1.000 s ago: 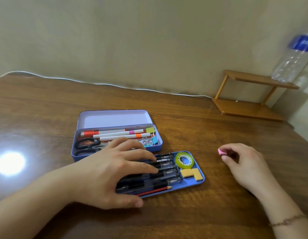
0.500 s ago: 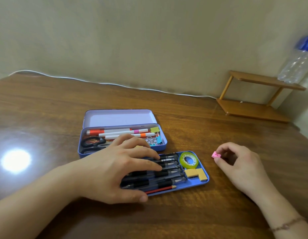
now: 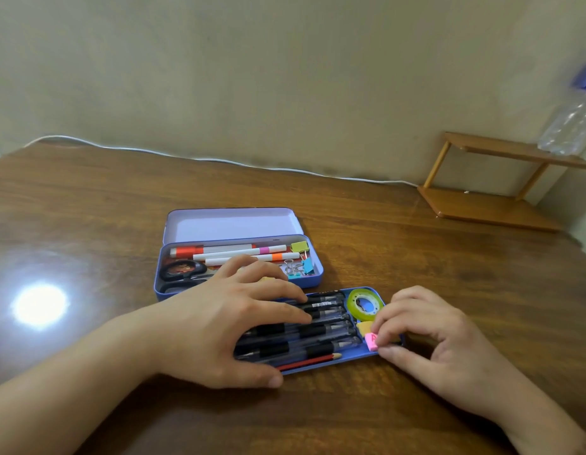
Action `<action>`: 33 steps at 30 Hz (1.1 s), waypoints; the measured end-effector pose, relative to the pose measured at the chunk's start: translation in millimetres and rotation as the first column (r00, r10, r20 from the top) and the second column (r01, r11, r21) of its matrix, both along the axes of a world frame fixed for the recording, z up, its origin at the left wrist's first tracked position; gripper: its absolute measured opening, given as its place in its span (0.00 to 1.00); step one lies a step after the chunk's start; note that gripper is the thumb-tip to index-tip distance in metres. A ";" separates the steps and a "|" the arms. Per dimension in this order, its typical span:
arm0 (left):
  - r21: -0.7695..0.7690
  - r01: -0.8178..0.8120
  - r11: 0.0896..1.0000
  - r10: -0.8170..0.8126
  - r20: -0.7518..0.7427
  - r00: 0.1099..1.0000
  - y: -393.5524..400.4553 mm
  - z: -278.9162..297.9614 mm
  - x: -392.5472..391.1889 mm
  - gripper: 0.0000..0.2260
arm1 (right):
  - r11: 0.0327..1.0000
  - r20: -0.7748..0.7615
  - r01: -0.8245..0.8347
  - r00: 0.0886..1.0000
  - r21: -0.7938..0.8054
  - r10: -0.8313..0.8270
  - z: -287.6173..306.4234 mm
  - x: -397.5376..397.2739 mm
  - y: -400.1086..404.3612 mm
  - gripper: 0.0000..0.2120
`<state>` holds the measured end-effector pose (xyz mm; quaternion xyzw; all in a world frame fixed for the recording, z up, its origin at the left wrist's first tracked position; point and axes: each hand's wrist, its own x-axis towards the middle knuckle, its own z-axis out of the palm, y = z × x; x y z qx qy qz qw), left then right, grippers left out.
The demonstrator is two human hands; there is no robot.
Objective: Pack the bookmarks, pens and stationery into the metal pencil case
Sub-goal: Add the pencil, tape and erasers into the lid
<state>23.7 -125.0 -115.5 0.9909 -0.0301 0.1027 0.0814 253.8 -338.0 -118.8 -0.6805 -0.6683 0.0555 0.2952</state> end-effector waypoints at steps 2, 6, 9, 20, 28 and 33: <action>0.004 0.002 1.000 -0.002 0.006 1.000 0.1 -0.5 0.1 0.28 | 1.000 0.016 0.016 1.000 -0.020 -0.016 -1.6 0.6 0.0 0.02; 0.012 0.005 1.000 -0.005 0.015 1.000 1.1 -1.0 0.5 0.28 | 0.998 0.029 0.051 0.998 -0.048 -0.049 -1.6 0.8 -0.3 0.04; 0.011 0.011 1.000 -0.012 0.022 1.000 1.9 -2.6 0.6 0.28 | 0.996 0.062 0.025 0.998 -0.084 -0.019 -1.5 -0.7 -0.2 0.06; -0.125 -0.206 0.971 0.231 0.246 0.941 37.7 3.2 -4.7 0.26 | 0.965 -0.080 0.112 0.988 -0.236 -0.134 8.4 -7.4 0.3 0.43; -0.285 -0.666 0.689 0.711 0.088 0.698 85.4 2.4 -18.6 0.26 | 0.822 0.235 0.100 0.971 -0.561 0.043 35.3 -25.9 34.8 0.52; -0.482 -0.564 0.670 0.642 -0.005 0.767 81.8 -1.6 -14.1 0.13 | 0.899 0.143 0.016 0.988 -0.437 0.053 25.5 -20.4 42.6 0.48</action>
